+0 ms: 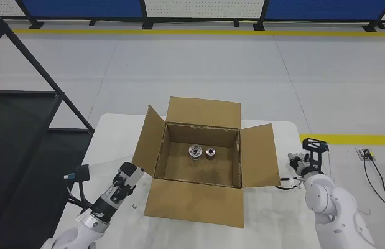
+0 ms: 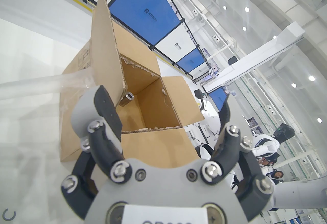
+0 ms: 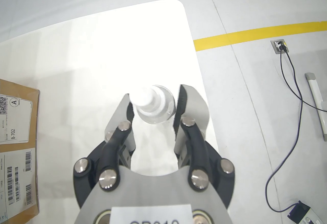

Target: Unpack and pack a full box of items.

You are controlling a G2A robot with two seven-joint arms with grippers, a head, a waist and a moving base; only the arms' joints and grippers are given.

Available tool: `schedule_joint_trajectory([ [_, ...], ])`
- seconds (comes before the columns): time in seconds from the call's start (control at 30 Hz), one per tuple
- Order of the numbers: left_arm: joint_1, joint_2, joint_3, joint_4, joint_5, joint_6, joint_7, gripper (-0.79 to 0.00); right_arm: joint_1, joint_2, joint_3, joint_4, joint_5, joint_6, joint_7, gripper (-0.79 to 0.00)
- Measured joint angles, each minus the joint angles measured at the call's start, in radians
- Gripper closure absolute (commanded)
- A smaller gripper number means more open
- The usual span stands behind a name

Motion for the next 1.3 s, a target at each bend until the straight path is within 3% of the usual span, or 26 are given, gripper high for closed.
schedule_joint_trajectory([
  [0.23, 0.012, 0.002, -0.004, -0.001, -0.004, -0.010, 0.011, -0.785, -0.012, 0.002, 0.008, -0.028, 0.005, 0.009, -0.007, -0.785],
  [0.4, 0.026, 0.003, -0.014, -0.003, -0.010, -0.019, 0.024, -0.785, -0.051, -0.001, 0.034, -0.143, 0.051, 0.047, -0.089, -0.785],
  [0.6, 0.060, 0.005, -0.038, -0.004, -0.024, -0.044, 0.051, -0.785, -0.185, -0.005, 0.028, -0.480, 0.082, 0.009, -0.180, -0.785],
  [0.73, 0.091, 0.005, -0.054, -0.002, -0.037, -0.069, 0.076, -0.785, -0.295, -0.002, -0.036, -0.722, 0.060, -0.105, -0.129, -0.785],
  [0.83, 0.113, 0.005, -0.063, 0.001, -0.046, -0.091, 0.093, -0.785, -0.312, -0.003, -0.123, -0.802, -0.051, -0.104, -0.111, -0.785],
  [1.0, 0.151, 0.004, -0.076, 0.005, -0.058, -0.127, 0.123, -0.785, -0.261, -0.009, -0.273, -0.784, -0.086, -0.161, 0.001, -0.785],
  [1.3, 0.196, 0.003, -0.099, 0.011, -0.072, -0.175, 0.155, -0.785, 0.073, -0.072, -0.577, -0.443, -0.148, -0.006, 0.228, -0.785],
])
